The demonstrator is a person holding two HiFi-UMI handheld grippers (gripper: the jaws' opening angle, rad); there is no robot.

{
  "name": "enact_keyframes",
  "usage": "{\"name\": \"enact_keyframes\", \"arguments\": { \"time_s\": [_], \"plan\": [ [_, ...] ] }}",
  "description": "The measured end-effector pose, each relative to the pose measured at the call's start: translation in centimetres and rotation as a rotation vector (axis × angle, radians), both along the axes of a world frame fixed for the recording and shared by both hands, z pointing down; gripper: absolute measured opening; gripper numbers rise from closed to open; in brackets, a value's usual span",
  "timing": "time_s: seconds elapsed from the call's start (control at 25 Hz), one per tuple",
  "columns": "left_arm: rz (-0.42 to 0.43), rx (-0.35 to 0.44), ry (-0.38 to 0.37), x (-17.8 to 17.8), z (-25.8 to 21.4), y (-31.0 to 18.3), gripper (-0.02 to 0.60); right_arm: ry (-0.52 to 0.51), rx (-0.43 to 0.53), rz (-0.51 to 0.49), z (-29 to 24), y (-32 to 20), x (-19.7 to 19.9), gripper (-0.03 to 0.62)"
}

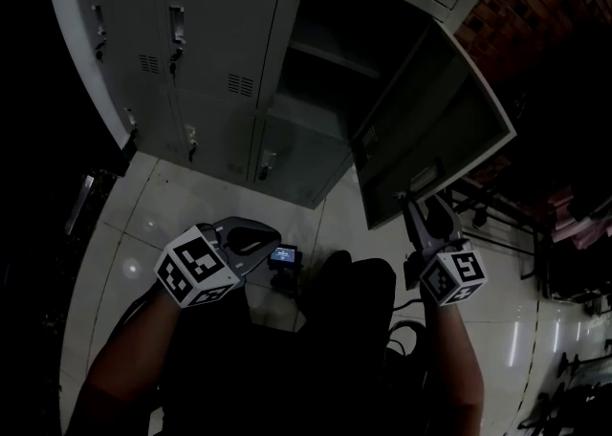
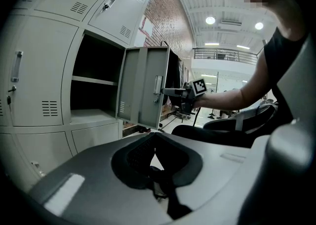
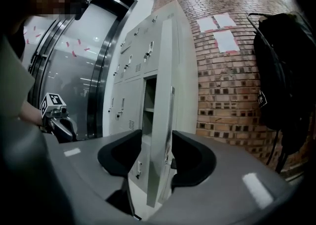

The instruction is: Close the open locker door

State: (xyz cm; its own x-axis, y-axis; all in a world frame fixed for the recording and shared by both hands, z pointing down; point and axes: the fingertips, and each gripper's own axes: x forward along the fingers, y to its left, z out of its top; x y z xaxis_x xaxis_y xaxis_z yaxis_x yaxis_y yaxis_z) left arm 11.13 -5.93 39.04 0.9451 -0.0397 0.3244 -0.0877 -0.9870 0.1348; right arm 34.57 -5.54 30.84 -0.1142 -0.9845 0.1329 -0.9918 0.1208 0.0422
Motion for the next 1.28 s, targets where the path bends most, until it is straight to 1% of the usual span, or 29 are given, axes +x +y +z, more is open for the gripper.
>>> {"name": "enact_keyframes", "arguments": {
  "time_s": [0.16, 0.28, 0.32, 0.48, 0.56, 0.68, 0.84, 1.0, 1.16, 1.28],
  "plan": [
    [-0.003, -0.002, -0.001, 0.0, 0.0, 0.0, 0.012, -0.003, 0.041, -0.035, -1.3, -1.1, -0.2, 0.19],
    [-0.004, -0.003, -0.004, -0.1, 0.0, -0.1, 0.012, -0.015, 0.048, -0.076, -1.4, -1.5, -1.3, 0.155],
    [-0.004, -0.003, -0.004, -0.1, 0.0, -0.1, 0.012, -0.017, 0.049, -0.093, -1.5, -1.6, -1.8, 0.154],
    [-0.006, 0.0, -0.007, -0.1, 0.0, -0.1, 0.012, -0.034, 0.058, -0.182, -1.8, -2.6, -4.6, 0.163],
    [-0.01, 0.003, -0.011, 0.0, 0.1, 0.0, 0.012, 0.003, 0.054, -0.238, -1.5, -3.2, -6.0, 0.169],
    [-0.01, 0.004, -0.016, 0.3, 0.2, 0.2, 0.012, 0.036, 0.048, -0.322, -1.4, -4.4, -8.6, 0.156],
    [-0.006, -0.003, -0.012, 0.2, 0.0, 0.1, 0.012, 0.025, 0.05, -0.38, -1.6, -7.6, -12.2, 0.137],
    [-0.014, -0.015, -0.002, 0.0, -0.2, 0.0, 0.012, 0.009, 0.062, -0.39, -1.7, -11.6, -15.1, 0.123],
    [-0.022, -0.025, 0.004, -0.2, -0.4, -0.3, 0.012, -0.034, 0.08, -0.358, -1.9, -15.4, -16.8, 0.115],
    [-0.027, -0.029, 0.01, -0.3, -0.6, -0.5, 0.012, -0.045, 0.091, -0.33, -2.1, -17.9, -17.4, 0.113]
  ]
}}
